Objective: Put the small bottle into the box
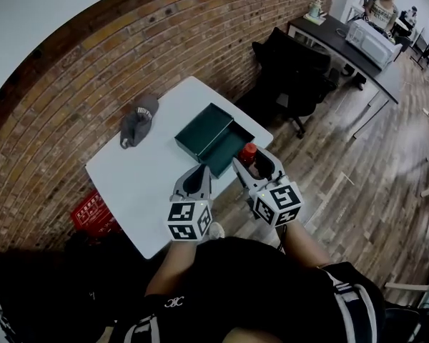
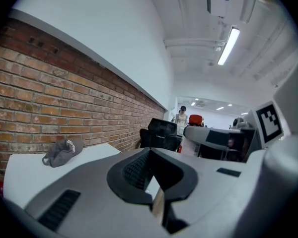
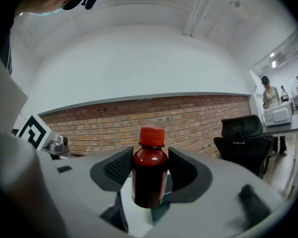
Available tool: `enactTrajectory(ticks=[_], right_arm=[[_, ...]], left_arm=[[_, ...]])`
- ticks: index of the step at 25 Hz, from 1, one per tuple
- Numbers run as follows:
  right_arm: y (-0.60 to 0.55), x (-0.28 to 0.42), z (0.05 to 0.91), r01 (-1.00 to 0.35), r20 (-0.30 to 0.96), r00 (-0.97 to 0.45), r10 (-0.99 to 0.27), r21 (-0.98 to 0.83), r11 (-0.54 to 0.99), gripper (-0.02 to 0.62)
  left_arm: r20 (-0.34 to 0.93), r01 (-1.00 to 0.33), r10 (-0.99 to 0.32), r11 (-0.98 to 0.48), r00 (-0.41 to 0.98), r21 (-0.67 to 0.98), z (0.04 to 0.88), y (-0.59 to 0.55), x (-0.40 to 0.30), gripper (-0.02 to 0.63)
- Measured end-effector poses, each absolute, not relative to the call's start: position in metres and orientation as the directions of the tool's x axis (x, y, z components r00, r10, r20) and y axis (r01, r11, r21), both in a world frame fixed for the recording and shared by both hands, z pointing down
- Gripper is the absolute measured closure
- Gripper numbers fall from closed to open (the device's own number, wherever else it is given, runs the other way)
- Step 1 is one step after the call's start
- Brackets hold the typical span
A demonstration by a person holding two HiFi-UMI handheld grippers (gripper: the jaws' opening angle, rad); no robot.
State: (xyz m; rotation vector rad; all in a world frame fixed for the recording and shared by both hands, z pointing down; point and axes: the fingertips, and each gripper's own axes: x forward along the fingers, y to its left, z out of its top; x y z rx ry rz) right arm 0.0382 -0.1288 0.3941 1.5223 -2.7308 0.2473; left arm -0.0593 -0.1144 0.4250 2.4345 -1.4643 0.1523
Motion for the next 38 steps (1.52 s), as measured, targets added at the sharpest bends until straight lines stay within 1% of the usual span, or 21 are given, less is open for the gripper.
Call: enactTrajectory(ticks=[14,20,28,34,38], right_arm=[[-0.209,-0.002,0.429,-0.853,0.168,-0.522,-0.836,-0.119,0.509,0.376],[-0.220,0.011,0.459,-0.840,0.270,-0.539,-0.798,-0.096,0.535,0.377],[-0.242,0.009,0.472,-0.784,0.330,-0.603,-0.726,-0.074,0.617,0.376],[-0.245,-0.008,0.494,-0.681,0.411,-0.677,-0.611,-0.035,0.732,0.377],[-0.248,-0.016,0.518,-0.628,0.478,-0.681,-0.555,0.009,0.778,0.377]], left_arm=[[0.325,-0.860,-0.798,-0.446,0.507,0.247,0.475,-0.195,-0.114,0.594],[0.352,-0.881,-0.811,-0.397,0.468,0.256,0.487,-0.205,-0.121,0.594],[0.368,-0.923,-0.851,-0.305,0.374,0.235,0.488,-0.221,-0.139,0.594],[0.395,-0.939,-0.858,-0.253,0.328,0.232,0.494,-0.218,-0.137,0.594],[0.417,-0.947,-0.857,-0.220,0.303,0.236,0.500,-0.214,-0.138,0.594]])
